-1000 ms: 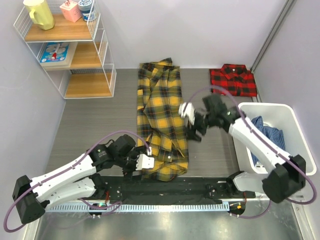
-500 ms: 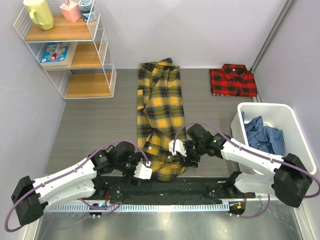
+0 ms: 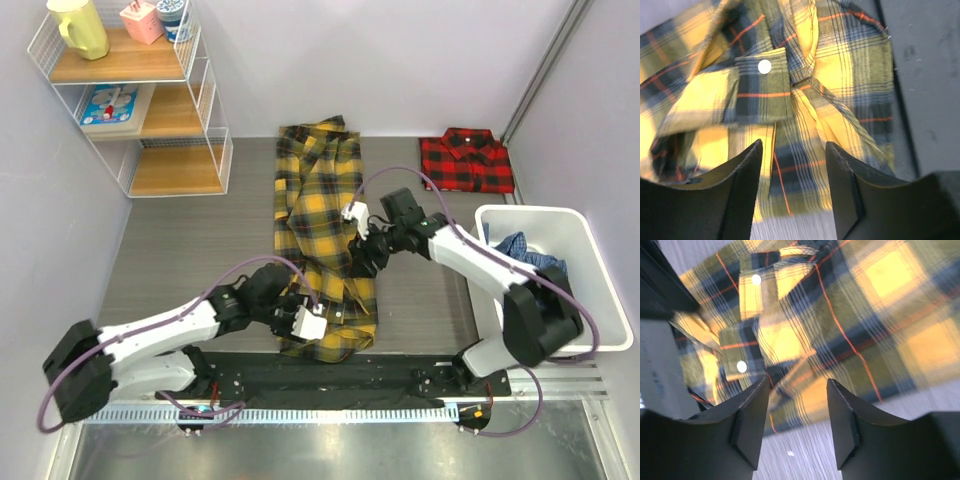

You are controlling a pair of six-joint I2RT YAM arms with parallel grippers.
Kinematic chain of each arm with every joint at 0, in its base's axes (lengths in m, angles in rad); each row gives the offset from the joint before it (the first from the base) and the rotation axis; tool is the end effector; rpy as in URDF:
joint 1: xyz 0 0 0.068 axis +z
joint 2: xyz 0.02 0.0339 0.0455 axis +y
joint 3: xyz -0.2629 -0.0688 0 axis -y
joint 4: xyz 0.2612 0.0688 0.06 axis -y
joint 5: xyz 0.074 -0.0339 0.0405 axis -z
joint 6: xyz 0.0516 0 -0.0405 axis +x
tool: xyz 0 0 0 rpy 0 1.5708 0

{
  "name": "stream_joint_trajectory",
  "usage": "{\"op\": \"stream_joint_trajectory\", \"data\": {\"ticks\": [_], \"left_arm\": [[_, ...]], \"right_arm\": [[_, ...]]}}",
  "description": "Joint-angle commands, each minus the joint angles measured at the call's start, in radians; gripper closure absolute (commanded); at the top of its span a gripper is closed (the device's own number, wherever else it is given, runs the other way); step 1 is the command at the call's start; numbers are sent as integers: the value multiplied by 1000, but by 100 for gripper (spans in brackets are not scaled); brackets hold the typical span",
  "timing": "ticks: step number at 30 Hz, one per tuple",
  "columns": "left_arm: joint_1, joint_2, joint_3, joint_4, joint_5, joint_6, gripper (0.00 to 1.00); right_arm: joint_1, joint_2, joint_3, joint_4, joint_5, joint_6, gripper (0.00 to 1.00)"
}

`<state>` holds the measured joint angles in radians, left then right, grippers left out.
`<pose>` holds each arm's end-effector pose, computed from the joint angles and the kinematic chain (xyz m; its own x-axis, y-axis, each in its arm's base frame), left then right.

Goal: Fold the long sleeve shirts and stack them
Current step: Fold the shirt

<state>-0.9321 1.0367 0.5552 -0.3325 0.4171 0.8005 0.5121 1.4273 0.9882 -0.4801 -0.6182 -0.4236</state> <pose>0.1195 -0.1960 0.1839 0.3440 0.6374 -0.6895 0.9377 -0.1949 0.2877 0.2597 0.1803 0.2247 -0.3418 -0.5764 -0.7423 -0.9282 0.3304 0.1708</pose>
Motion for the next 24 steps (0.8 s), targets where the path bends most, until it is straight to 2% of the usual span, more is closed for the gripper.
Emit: {"op": "stream_joint_trajectory", "data": {"ticks": [1, 7, 14, 18, 21, 24], "left_arm": [[-2, 130, 51, 188, 38, 121, 48], [-2, 230, 80, 182, 72, 244, 50], [-2, 298, 71, 208, 84, 308, 50], [-1, 333, 77, 233, 83, 327, 46], [-2, 356, 104, 242, 74, 287, 52], [-1, 361, 115, 245, 83, 252, 62]], "right_arm": [[8, 128, 99, 20, -107, 123, 47], [9, 240, 173, 89, -140, 200, 48], [9, 360, 216, 97, -158, 210, 49], [9, 401, 237, 98, -166, 210, 50], [8, 423, 244, 97, -161, 210, 50], [8, 436, 248, 94, -140, 209, 50]]}}
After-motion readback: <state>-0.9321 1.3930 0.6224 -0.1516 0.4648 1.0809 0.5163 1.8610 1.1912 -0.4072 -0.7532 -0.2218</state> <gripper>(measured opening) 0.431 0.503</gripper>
